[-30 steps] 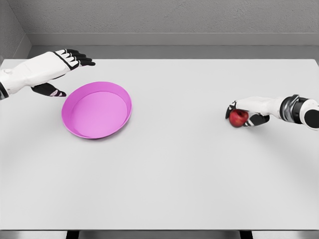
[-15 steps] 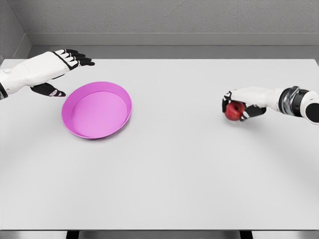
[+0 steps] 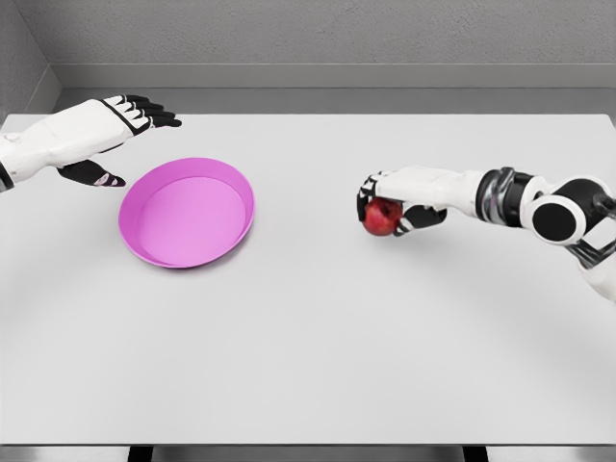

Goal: Put the apple on the plate with both arms

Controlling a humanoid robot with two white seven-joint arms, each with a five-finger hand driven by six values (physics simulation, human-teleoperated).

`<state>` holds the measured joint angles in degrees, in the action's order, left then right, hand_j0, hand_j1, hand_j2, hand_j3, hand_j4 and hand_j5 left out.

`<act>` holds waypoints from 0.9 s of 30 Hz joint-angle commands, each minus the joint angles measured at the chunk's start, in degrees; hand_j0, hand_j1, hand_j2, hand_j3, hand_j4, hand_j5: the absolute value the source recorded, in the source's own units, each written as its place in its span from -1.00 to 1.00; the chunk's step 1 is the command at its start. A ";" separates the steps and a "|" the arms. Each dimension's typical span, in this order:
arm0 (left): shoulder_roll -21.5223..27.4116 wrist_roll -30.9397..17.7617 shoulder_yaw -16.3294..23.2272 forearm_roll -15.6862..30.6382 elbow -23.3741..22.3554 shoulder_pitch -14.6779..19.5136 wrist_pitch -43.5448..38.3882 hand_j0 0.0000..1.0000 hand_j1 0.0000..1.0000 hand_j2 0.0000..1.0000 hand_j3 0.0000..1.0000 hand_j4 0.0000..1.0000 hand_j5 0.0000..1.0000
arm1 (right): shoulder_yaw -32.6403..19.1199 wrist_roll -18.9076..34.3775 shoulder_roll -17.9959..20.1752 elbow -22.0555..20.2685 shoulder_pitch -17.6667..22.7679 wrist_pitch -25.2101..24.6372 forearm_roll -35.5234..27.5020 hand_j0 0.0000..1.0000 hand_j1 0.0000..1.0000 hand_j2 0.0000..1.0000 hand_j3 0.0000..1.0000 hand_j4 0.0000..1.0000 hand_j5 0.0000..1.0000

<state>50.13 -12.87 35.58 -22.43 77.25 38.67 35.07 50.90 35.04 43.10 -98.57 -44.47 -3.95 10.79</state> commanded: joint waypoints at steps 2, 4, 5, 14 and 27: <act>0.06 0.03 -0.07 0.37 0.00 0.00 -0.07 1.00 1.00 1.00 1.00 1.00 1.00 | 0.17 -0.04 -1.88 -0.05 -0.09 0.08 0.29 -0.41 -0.41 -0.41 -0.41 -0.41 -0.41; 0.06 0.03 -0.07 0.37 0.00 0.00 -0.07 1.00 1.00 1.00 1.00 1.00 1.00 | 0.26 -0.04 -2.58 -0.05 -0.35 0.08 0.29 -0.41 -0.41 -0.41 -0.41 -0.41 -0.41; 0.06 0.03 -0.07 0.37 0.00 0.00 -0.07 1.00 1.00 1.00 1.00 1.00 1.00 | 0.26 -0.04 -2.84 -0.05 -0.44 0.08 0.29 -0.41 -0.41 -0.41 -0.41 -0.41 -0.41; 0.06 0.03 -0.25 0.37 0.00 0.00 -0.07 1.00 1.00 1.00 1.00 1.00 1.00 | 2.01 -0.04 -4.78 0.04 -0.97 -0.53 0.29 -0.40 -0.40 -0.40 -0.40 -0.40 -0.40; 0.24 0.12 -0.42 0.54 0.09 0.00 -0.07 1.00 1.00 1.00 1.00 1.00 1.00 | -4.75 -0.04 4.01 0.04 -0.79 1.14 0.46 1.00 1.00 1.00 1.00 1.00 1.00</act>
<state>50.32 -12.83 35.25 -22.32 77.30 38.67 35.07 49.32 35.03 43.40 -98.50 -44.91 -3.78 11.12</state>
